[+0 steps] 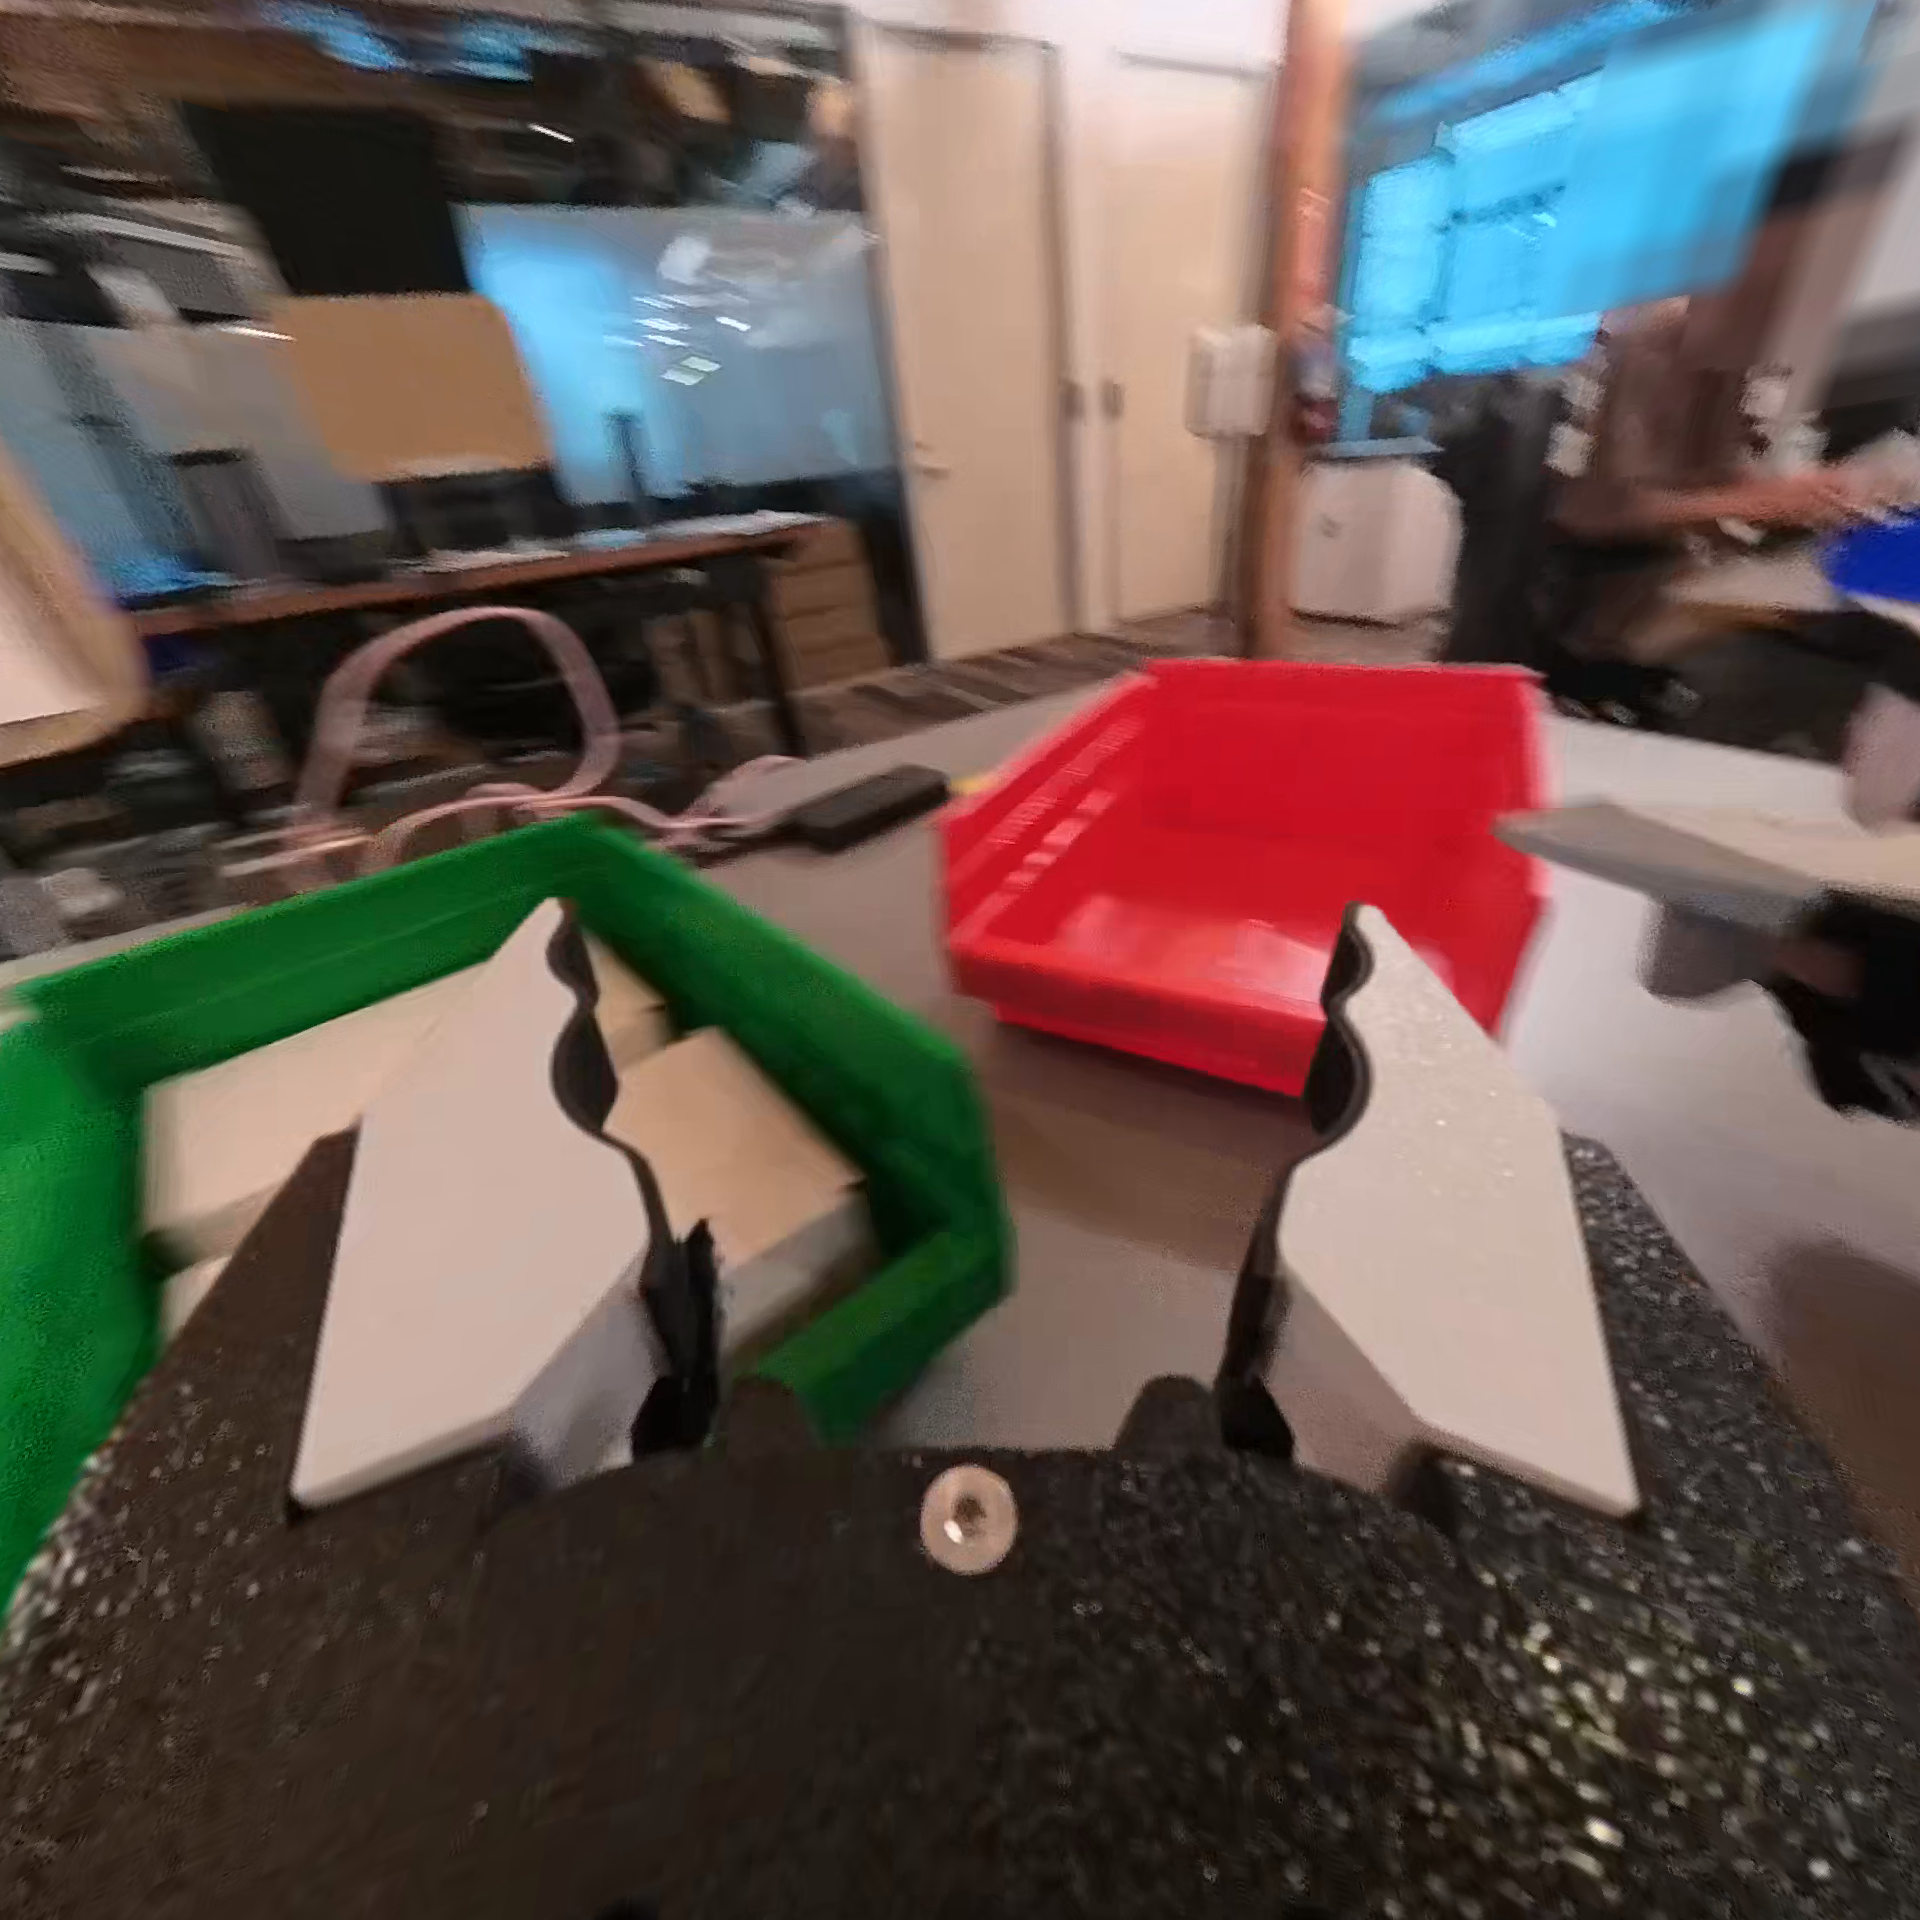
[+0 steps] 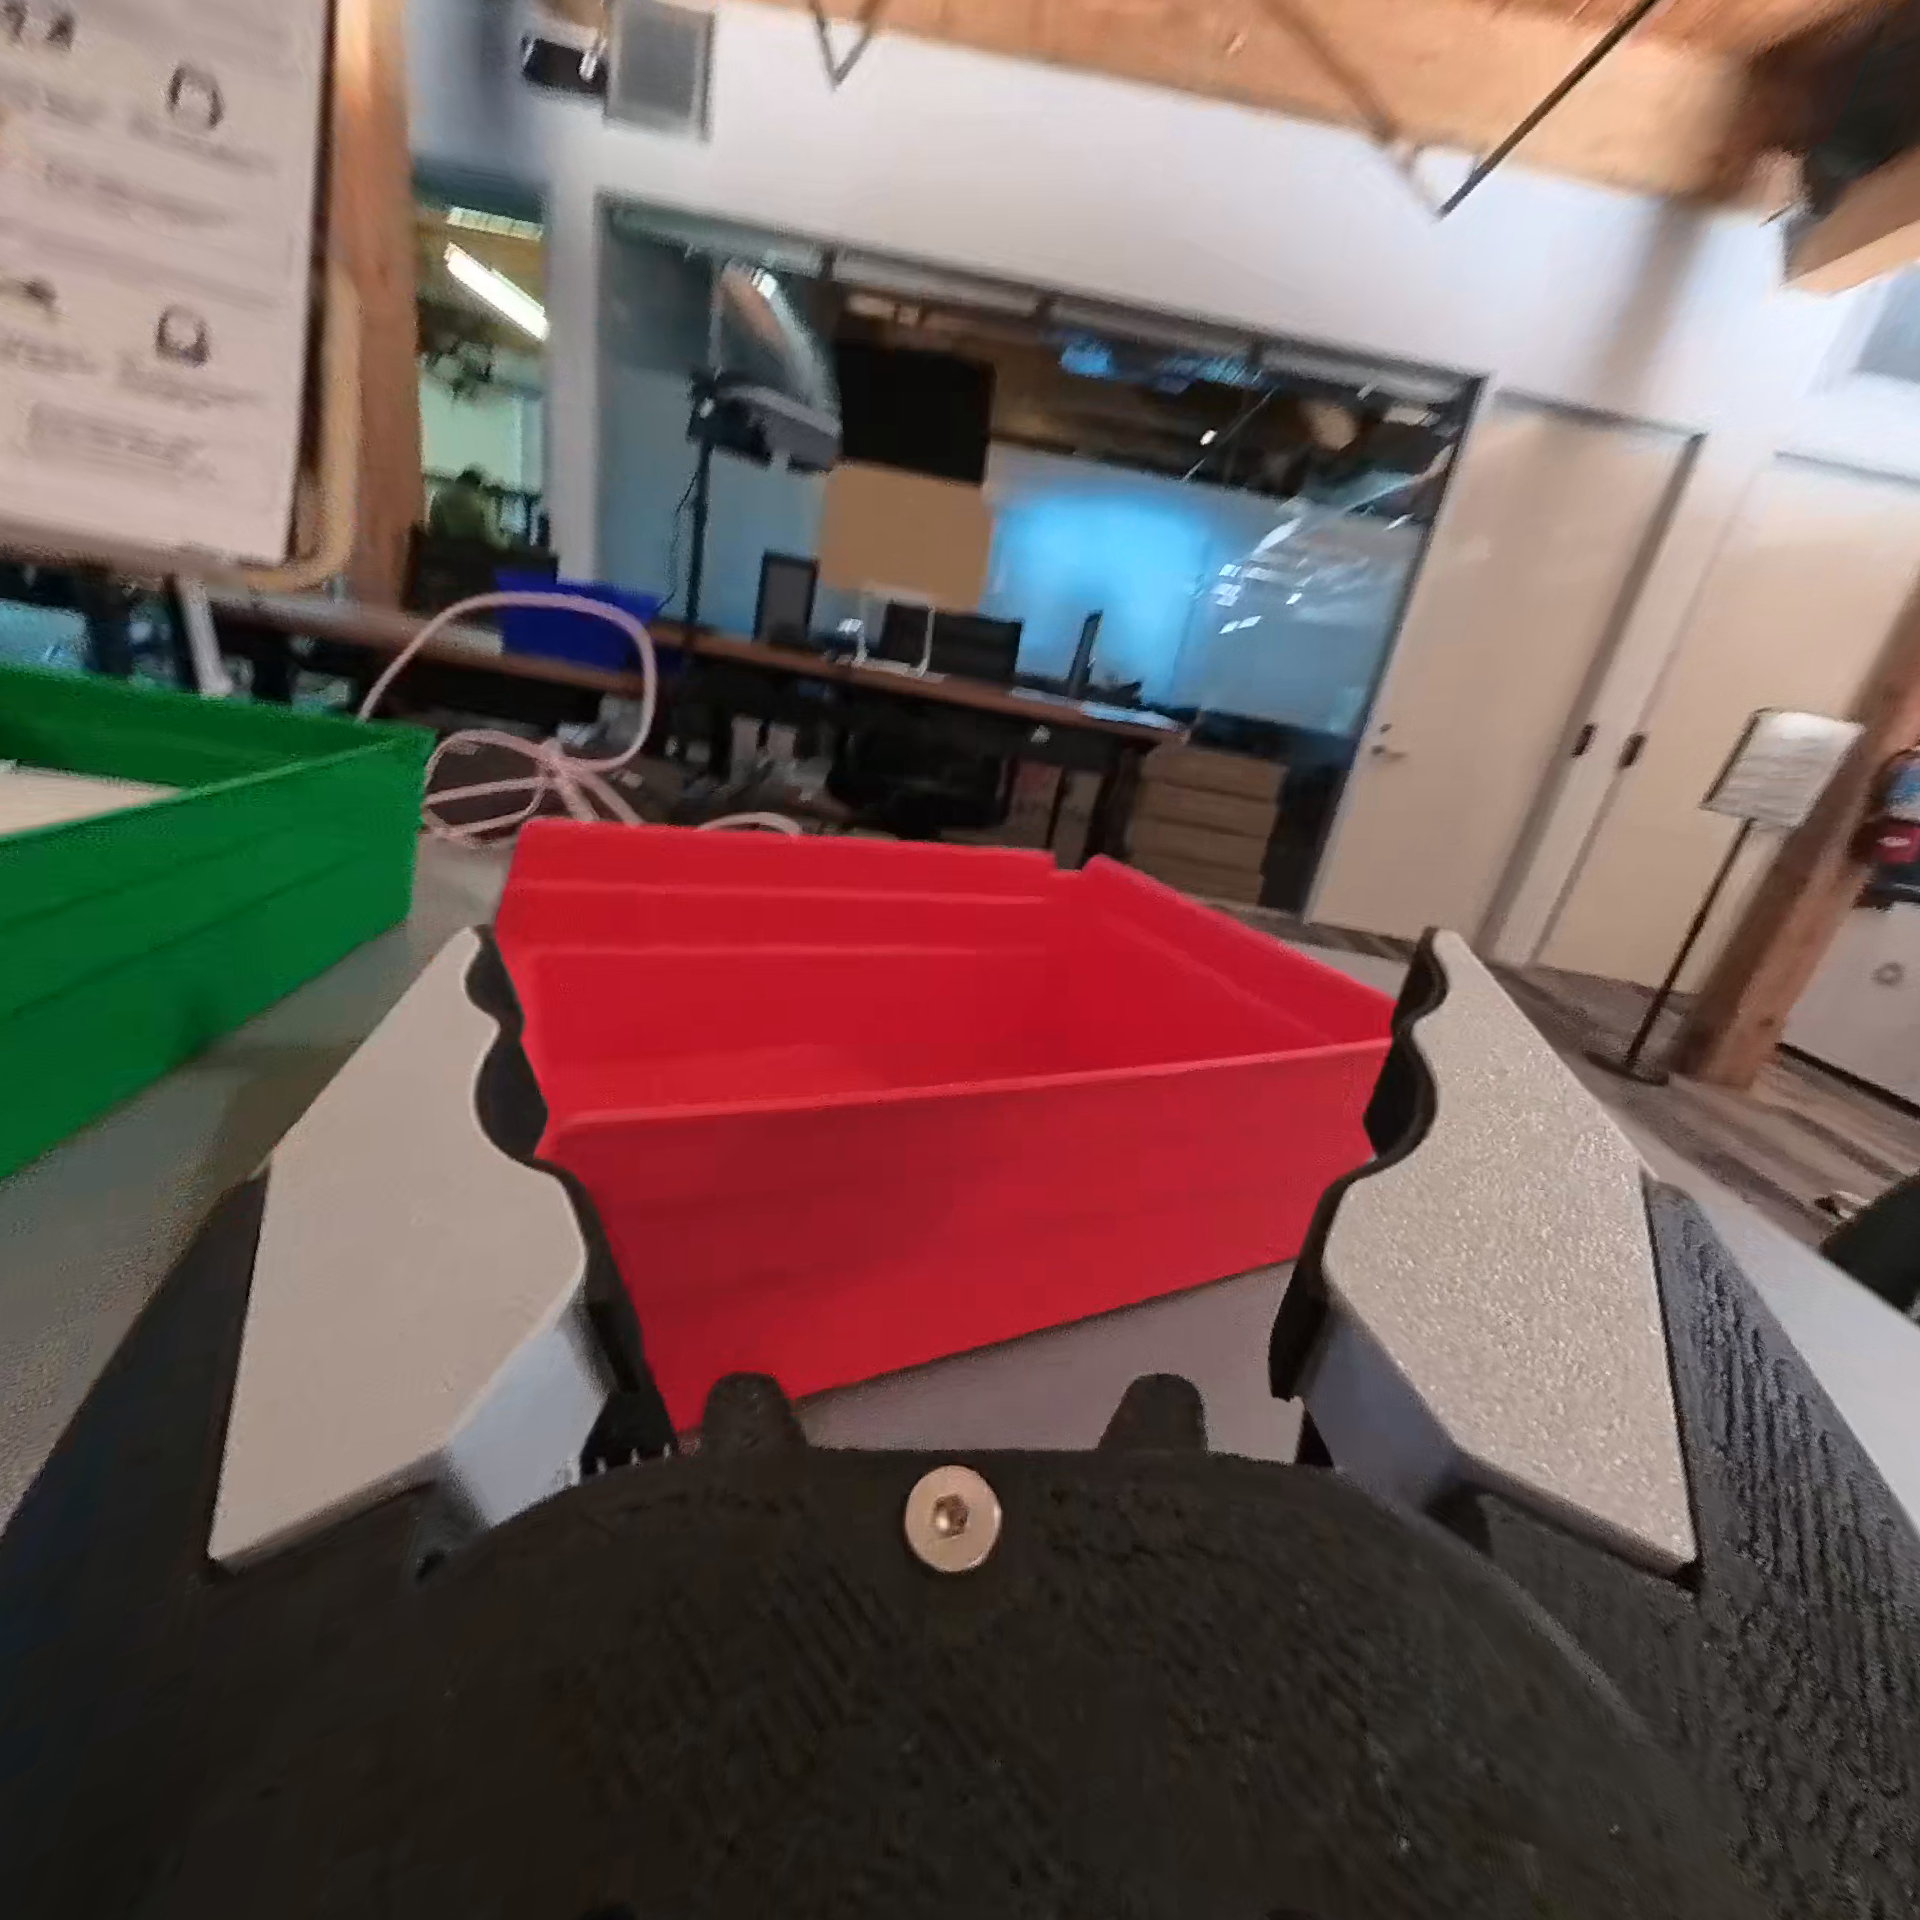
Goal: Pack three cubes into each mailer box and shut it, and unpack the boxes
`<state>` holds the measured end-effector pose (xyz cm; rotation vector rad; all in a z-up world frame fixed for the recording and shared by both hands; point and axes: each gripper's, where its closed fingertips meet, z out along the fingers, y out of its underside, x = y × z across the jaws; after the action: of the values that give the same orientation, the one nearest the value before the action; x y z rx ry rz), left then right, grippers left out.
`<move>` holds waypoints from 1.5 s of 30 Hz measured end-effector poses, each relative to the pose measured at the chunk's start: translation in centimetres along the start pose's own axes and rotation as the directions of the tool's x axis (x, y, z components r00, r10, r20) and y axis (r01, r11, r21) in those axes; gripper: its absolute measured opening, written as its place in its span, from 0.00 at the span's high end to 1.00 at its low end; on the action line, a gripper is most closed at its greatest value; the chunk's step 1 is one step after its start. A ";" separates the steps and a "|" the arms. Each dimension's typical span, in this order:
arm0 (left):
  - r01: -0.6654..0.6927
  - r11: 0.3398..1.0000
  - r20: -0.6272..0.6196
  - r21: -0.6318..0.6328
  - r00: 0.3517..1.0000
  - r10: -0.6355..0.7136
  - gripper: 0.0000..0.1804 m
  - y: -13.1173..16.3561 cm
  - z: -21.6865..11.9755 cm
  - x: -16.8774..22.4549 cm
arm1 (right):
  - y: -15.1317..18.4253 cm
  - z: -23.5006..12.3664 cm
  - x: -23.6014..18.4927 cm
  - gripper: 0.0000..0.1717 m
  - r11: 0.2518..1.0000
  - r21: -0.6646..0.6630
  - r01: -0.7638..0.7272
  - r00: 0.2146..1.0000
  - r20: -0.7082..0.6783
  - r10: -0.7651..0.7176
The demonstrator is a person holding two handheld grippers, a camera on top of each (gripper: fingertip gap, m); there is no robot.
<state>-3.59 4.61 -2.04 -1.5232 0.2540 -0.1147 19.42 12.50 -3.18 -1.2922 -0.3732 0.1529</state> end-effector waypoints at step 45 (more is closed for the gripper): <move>0.305 0.910 0.496 -0.279 0.858 -0.135 0.99 11.4 -8.5 -20.3 | 11.3 -1.3 12.0 0.97 0.861 -0.503 -0.069 0.991 -0.137 0.000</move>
<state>-26.19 1.63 -11.74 -1.8808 -0.3133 0.1248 32.10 18.26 -12.09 -1.8243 -0.2831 -0.0070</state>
